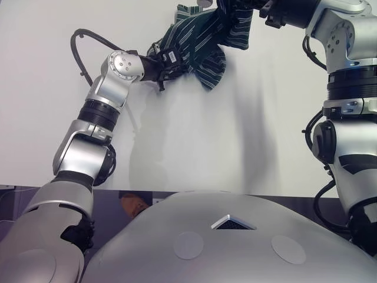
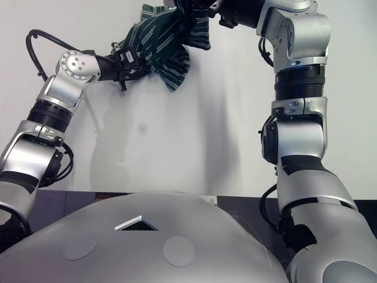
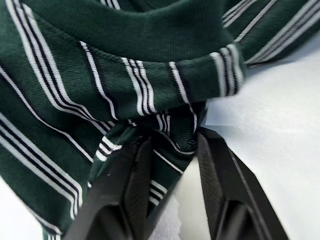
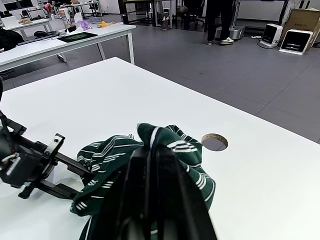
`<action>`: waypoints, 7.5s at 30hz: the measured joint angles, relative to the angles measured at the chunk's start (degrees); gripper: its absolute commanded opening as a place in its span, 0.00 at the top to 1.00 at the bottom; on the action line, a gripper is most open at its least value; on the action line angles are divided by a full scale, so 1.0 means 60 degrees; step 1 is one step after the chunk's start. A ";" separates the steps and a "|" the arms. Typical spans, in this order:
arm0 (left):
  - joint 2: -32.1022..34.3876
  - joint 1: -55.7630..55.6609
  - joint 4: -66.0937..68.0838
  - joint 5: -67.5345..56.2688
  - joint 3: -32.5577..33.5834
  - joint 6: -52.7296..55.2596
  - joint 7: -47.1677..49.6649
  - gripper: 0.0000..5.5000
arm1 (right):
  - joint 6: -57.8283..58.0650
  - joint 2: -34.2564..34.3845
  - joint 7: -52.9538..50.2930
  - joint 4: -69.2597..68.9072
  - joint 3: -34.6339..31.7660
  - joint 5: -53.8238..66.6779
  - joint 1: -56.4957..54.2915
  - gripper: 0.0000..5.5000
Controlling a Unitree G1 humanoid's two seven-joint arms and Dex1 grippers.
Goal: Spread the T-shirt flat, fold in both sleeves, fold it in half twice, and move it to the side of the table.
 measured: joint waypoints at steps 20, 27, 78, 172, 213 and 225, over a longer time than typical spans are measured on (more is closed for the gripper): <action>-0.0169 -0.3244 0.2483 -0.4222 0.4776 0.1020 -0.0084 0.99 | -0.1806 -0.0436 -0.1040 0.2456 -0.1335 -0.0005 -0.1516 1.00; -0.0284 -0.6477 0.6206 -0.3160 0.4938 0.0264 0.2144 0.99 | -0.4559 -0.0125 -0.2608 0.6754 -0.1312 -0.1245 -0.4966 1.00; 0.7319 0.8406 -1.0798 -0.2994 0.2461 0.4543 -0.3940 0.86 | -0.0808 -0.7415 0.3873 -0.9508 0.0019 0.1707 1.0546 0.78; 0.1763 0.5280 -0.8080 -0.7153 0.3620 0.7622 -0.0683 0.84 | 0.0065 -0.2833 -0.2065 -0.6839 -0.0782 0.0700 1.0232 0.90; 0.1795 0.4787 -0.6604 -0.5094 0.2641 0.4930 -0.0484 0.71 | 0.0758 -0.3954 0.0233 -0.9405 -0.0736 0.2154 0.8807 0.68; 0.4062 0.5653 -0.6004 -0.1939 0.1668 -0.1036 -0.2186 0.54 | -0.7842 -0.6674 0.2239 -0.3850 -0.0276 -0.2554 0.9770 0.68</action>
